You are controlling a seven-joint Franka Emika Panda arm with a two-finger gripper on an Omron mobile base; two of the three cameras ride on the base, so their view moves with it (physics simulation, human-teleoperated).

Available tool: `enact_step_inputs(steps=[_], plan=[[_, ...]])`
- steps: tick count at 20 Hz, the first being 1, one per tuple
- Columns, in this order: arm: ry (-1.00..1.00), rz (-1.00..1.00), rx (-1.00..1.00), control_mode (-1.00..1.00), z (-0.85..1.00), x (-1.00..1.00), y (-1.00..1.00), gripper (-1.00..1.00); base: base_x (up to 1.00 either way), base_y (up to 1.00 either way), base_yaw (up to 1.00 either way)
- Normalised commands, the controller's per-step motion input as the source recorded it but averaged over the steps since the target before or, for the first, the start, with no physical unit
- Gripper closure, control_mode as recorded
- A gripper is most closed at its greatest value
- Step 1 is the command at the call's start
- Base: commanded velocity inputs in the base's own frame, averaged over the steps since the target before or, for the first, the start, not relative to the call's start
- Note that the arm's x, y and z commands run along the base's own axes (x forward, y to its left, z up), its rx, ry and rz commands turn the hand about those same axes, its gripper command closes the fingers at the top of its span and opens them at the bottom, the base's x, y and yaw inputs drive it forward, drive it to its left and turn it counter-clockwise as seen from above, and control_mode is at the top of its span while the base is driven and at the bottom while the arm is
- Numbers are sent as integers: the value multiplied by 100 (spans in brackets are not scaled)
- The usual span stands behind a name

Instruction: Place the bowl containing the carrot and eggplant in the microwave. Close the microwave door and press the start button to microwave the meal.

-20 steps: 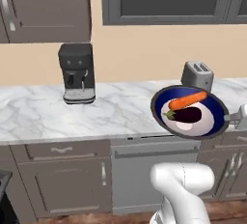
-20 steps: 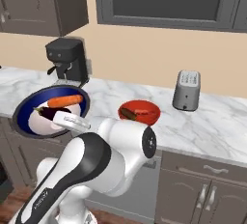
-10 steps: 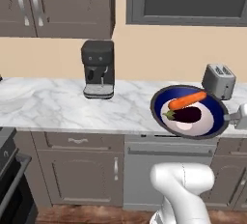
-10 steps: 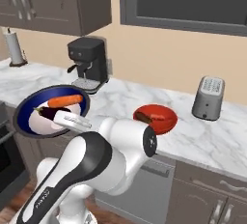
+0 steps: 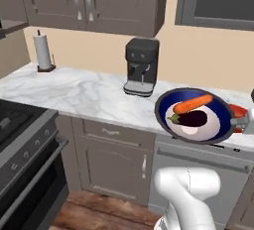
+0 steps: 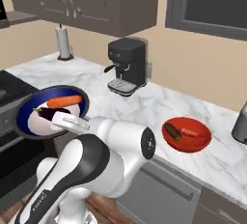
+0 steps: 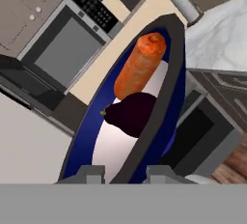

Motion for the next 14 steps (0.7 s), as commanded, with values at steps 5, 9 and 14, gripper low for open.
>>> enact_step_inputs(steps=[5, 9, 14], plan=[[0, 0, 0, 100, 0, 0, 0, 100, 0, -5, 59], [0, 0, 0, 100, 0, 0, 0, 100, 16, -1, 60], [0, 0, 0, 100, 0, 0, 0, 100, 41, -1, 55]])
